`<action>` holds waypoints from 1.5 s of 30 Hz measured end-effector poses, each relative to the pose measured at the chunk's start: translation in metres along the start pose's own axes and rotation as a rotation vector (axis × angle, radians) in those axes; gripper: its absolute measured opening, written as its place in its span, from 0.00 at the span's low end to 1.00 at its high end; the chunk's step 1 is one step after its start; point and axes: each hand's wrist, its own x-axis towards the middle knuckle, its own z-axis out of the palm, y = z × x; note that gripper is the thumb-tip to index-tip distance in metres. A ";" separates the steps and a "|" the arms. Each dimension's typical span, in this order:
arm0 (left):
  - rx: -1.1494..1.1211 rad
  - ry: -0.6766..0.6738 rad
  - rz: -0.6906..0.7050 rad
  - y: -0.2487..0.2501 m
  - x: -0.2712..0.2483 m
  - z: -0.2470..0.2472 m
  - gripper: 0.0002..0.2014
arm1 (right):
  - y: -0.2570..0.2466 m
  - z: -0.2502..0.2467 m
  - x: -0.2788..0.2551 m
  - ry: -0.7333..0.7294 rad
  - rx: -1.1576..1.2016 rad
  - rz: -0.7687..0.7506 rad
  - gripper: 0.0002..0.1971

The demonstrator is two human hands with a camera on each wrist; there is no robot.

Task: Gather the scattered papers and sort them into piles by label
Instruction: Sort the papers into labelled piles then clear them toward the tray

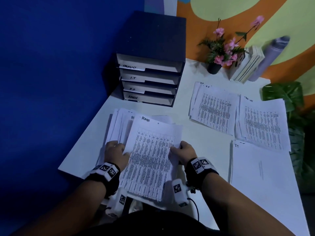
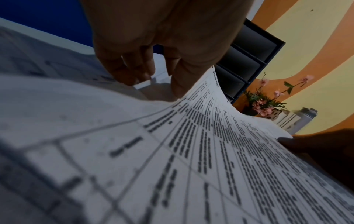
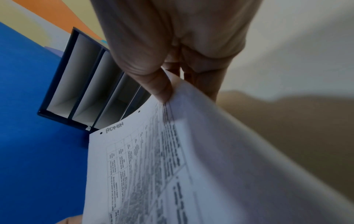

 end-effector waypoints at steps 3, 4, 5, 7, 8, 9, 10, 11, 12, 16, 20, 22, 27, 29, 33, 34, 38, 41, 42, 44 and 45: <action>-0.049 0.035 0.022 -0.013 0.005 -0.003 0.19 | -0.010 0.017 -0.005 0.008 0.064 0.025 0.15; -0.055 0.027 0.005 -0.016 0.006 -0.005 0.18 | -0.013 0.022 -0.007 0.010 0.093 0.037 0.15; -0.057 0.013 -0.015 -0.018 0.007 -0.007 0.18 | -0.012 0.027 -0.007 0.018 0.116 0.031 0.16; -0.075 0.014 0.016 -0.022 0.008 -0.011 0.21 | -0.013 0.030 -0.009 0.035 0.163 0.024 0.16; -0.103 0.017 0.036 -0.025 0.010 -0.011 0.21 | -0.012 0.031 -0.009 0.042 0.187 0.028 0.16; -0.124 0.022 0.051 -0.027 0.011 -0.013 0.19 | -0.010 0.030 -0.008 0.050 0.205 0.024 0.16; -0.122 0.007 0.057 -0.027 0.010 -0.014 0.14 | -0.011 0.029 -0.009 0.048 0.209 0.026 0.17; -0.117 -0.023 0.060 -0.026 0.009 -0.015 0.08 | -0.010 0.028 -0.008 0.040 0.218 0.020 0.17; -0.130 -0.064 0.032 -0.026 0.007 -0.014 0.08 | -0.009 0.027 -0.008 0.031 0.228 0.024 0.18; -0.286 -0.106 0.004 -0.018 0.000 -0.011 0.21 | -0.003 0.021 -0.006 0.012 0.325 0.029 0.30; -0.430 -0.102 0.081 -0.008 0.000 -0.009 0.35 | -0.013 0.003 -0.017 0.102 0.452 0.024 0.14; -0.389 -0.007 0.020 -0.006 0.004 -0.010 0.34 | -0.013 -0.004 -0.016 0.173 0.488 0.019 0.07; 0.072 -0.057 -0.205 -0.017 0.009 -0.018 0.44 | -0.004 -0.005 -0.014 0.230 0.467 0.016 0.07; 0.085 -0.056 -0.211 -0.022 0.013 -0.016 0.47 | -0.001 -0.001 -0.017 0.210 0.486 0.021 0.13; 0.029 -0.015 -0.159 -0.031 0.020 -0.012 0.39 | 0.002 0.005 -0.022 0.120 0.528 0.050 0.15; -0.013 0.003 -0.144 -0.031 0.021 -0.012 0.32 | 0.002 0.005 -0.023 0.101 0.533 0.064 0.14; -0.194 0.021 -0.158 -0.026 0.016 -0.015 0.17 | 0.005 0.001 -0.020 0.106 0.527 0.098 0.08; -0.324 0.023 -0.166 -0.027 0.015 -0.015 0.15 | 0.003 0.000 -0.020 0.124 0.578 0.118 0.04; -0.365 0.025 -0.160 -0.028 0.013 -0.015 0.15 | 0.003 0.001 -0.020 0.123 0.605 0.121 0.05; -0.449 0.007 -0.153 -0.029 0.011 -0.012 0.16 | 0.001 0.003 -0.021 0.110 0.652 0.129 0.07; -0.483 -0.010 -0.147 -0.029 0.010 -0.011 0.17 | 0.000 0.005 -0.020 0.101 0.668 0.123 0.07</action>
